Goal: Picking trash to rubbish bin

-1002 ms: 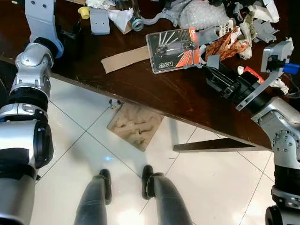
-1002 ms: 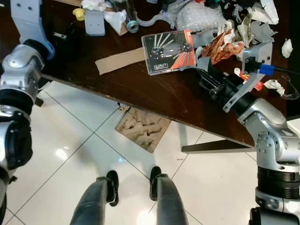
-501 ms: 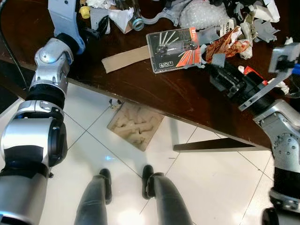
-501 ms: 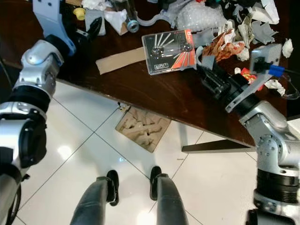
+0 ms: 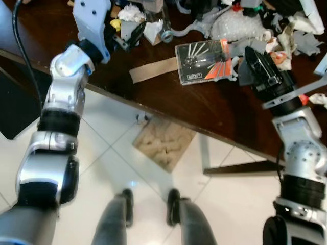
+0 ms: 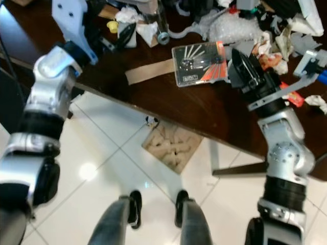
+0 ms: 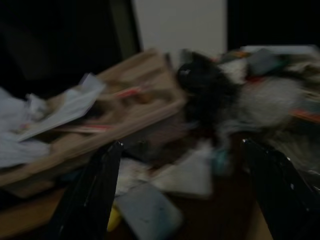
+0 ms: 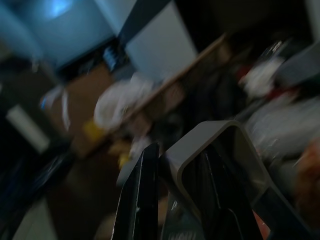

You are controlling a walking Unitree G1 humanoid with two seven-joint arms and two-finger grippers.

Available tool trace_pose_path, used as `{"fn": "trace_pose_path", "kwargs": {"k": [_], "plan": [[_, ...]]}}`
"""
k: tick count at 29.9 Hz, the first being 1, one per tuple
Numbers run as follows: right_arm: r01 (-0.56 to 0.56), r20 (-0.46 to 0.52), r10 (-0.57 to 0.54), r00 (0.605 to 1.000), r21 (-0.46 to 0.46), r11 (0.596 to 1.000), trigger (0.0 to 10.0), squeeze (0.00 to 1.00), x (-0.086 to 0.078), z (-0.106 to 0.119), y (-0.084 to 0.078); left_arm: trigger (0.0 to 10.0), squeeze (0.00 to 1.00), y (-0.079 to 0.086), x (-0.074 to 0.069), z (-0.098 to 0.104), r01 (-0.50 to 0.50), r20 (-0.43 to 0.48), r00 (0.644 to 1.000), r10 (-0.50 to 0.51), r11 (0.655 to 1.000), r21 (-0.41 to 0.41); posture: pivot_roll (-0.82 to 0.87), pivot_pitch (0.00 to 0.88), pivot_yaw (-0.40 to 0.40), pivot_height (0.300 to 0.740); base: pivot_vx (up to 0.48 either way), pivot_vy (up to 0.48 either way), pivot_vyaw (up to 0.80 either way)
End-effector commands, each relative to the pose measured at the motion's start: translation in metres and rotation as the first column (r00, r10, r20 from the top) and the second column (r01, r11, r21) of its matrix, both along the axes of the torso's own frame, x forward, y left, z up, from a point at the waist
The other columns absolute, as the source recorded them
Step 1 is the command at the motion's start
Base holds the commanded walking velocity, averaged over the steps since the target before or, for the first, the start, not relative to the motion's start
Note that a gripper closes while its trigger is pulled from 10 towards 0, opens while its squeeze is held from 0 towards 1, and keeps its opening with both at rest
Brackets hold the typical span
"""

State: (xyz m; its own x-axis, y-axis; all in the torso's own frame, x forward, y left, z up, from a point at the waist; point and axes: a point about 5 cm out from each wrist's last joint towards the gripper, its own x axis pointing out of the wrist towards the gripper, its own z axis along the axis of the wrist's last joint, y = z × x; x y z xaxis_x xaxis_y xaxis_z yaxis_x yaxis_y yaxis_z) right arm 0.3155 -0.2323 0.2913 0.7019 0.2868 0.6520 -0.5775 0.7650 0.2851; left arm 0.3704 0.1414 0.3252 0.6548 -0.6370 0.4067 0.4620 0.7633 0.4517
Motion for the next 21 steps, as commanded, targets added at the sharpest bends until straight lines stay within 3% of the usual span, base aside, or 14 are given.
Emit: {"fn": "trace_pose_path", "kwargs": {"k": [1, 4, 5, 7, 10, 12, 13, 14, 15, 16, 17, 19, 20, 21], "plan": [[0.063, -0.003, -0.063, 0.998, 0.028, 0.998, 10.0, 0.0, 0.0, -0.005, -0.01, 10.0, 0.0, -0.006, -0.004, -0.004, 0.034, -0.018, 0.999, -0.034, 0.999, -0.001, 0.07, 0.268, -0.007, 0.74, 0.0, 0.0, 0.0], [0.184, -0.025, -0.183, 0.983, 0.03, 0.983, 10.0, 0.0, 0.009, -0.008, -0.022, 10.0, 0.0, -0.011, -0.012, -0.023, 0.05, -0.081, 0.995, -0.052, 0.999, -0.022, 0.09, 0.238, 0.0, 0.74, 0.0, 0.0, 0.0], [0.317, -0.037, -0.315, 0.948, 0.069, 0.946, 10.0, 0.0, 0.012, -0.002, -0.044, 10.0, 0.0, -0.021, -0.02, -0.044, 0.072, -0.141, 0.987, -0.079, 0.996, -0.056, 0.1, 0.217, -0.002, 0.74, 0.0, 0.0, 0.0], [0.361, -0.041, -0.358, 0.933, 0.081, 0.929, 10.0, 0.0, 0.012, 0.0, -0.051, 10.0, 0.0, -0.025, -0.023, -0.051, 0.077, -0.159, 0.983, -0.088, 0.995, -0.069, 0.1, 0.217, -0.002, 0.74, 0.0, 0.0, 0.0], [0.511, -0.06, -0.508, 0.859, 0.039, 0.859, 10.0, 0.0, 0.014, 0.004, -0.073, 10.0, 0.0, -0.033, -0.032, -0.077, 0.084, -0.237, 0.966, -0.099, 0.994, -0.07, 0.12, 0.197, -0.006, 0.74, 0.0, 0.0, 0.0], [0.621, -0.063, -0.623, 0.78, -0.042, 0.782, 10.0, 0.0, 0.014, 0.006, -0.087, 10.0, 0.0, -0.036, -0.04, -0.097, 0.083, -0.305, 0.948, -0.096, 0.995, -0.055, 0.12, 0.189, -0.007, 0.74, 0.0, 0.0, 0.0], [0.621, -0.063, -0.623, 0.78, -0.042, 0.782, 10.0, 0.0, 0.014, 0.006, -0.087, 10.0, 0.0, -0.036, -0.04, -0.097, 0.083, -0.305, 0.948, -0.096, 0.995, -0.055, 0.12, 0.189, -0.007, 0.74, 0.0, 0.0, 0.0], [0.686, -0.073, -0.692, 0.718, -0.092, 0.722, 10.0, 0.0, 0.014, 0.005, -0.097, 10.0, 0.0, -0.035, -0.043, -0.115, 0.078, -0.355, 0.931, -0.085, 0.996, -0.034, 0.13, 0.179, -0.011, 0.74, 0.0, 0.0, 0.0], [0.686, -0.073, -0.692, 0.718, -0.092, 0.722, 10.0, 0.0, 0.014, 0.005, -0.097, 10.0, 0.0, -0.035, -0.043, -0.115, 0.078, -0.355, 0.931, -0.085, 0.996, -0.034, 0.13, 0.179, -0.011, 0.74, 0.0, 0.0, 0.0], [0.787, -0.097, -0.801, 0.591, -0.151, 0.599, 10.0, 0.0, 0.011, 0.002, -0.118, 10.0, 0.0, -0.031, -0.05, -0.142, 0.057, -0.437, 0.898, -0.05, 0.998, 0.004, 0.13, 0.171, -0.018, 0.74, 0.0, 0.0, 0.0], [0.787, -0.097, -0.801, 0.591, -0.151, 0.599, 10.0, 0.0, 0.011, 0.002, -0.118, 10.0, 0.0, -0.031, -0.05, -0.142, 0.057, -0.437, 0.898, -0.05, 0.998, 0.004, 0.13, 0.171, -0.018, 0.74, 0.0, 0.0, 0.0], [0.847, -0.117, -0.869, 0.481, -0.194, 0.495, 10.0, 0.0, 0.005, -0.003, -0.137, 10.0, 0.0, -0.024, -0.053, -0.159, 0.028, -0.487, 0.873, -0.012, 0.999, 0.025, 0.14, 0.164, -0.022, 0.74, 0.0, 0.0, 0.0], [0.847, -0.117, -0.869, 0.481, -0.194, 0.495, 10.0, 0.0, 0.005, -0.003, -0.137, 10.0, 0.0, -0.024, -0.053, -0.159, 0.028, -0.487, 0.873, -0.012, 0.999, 0.025, 0.14, 0.164, -0.022, 0.74, 0.0, 0.0, 0.0], [0.872, -0.128, -0.902, 0.413, -0.232, 0.432, 10.0, 0.0, 0.0, -0.006, -0.148, 10.0, 0.0, -0.02, -0.055, -0.168, 0.013, -0.514, 0.858, 0.006, 0.999, 0.033, 0.14, 0.164, -0.022, 0.74, 0.0, 0.0, 0.0]]}}
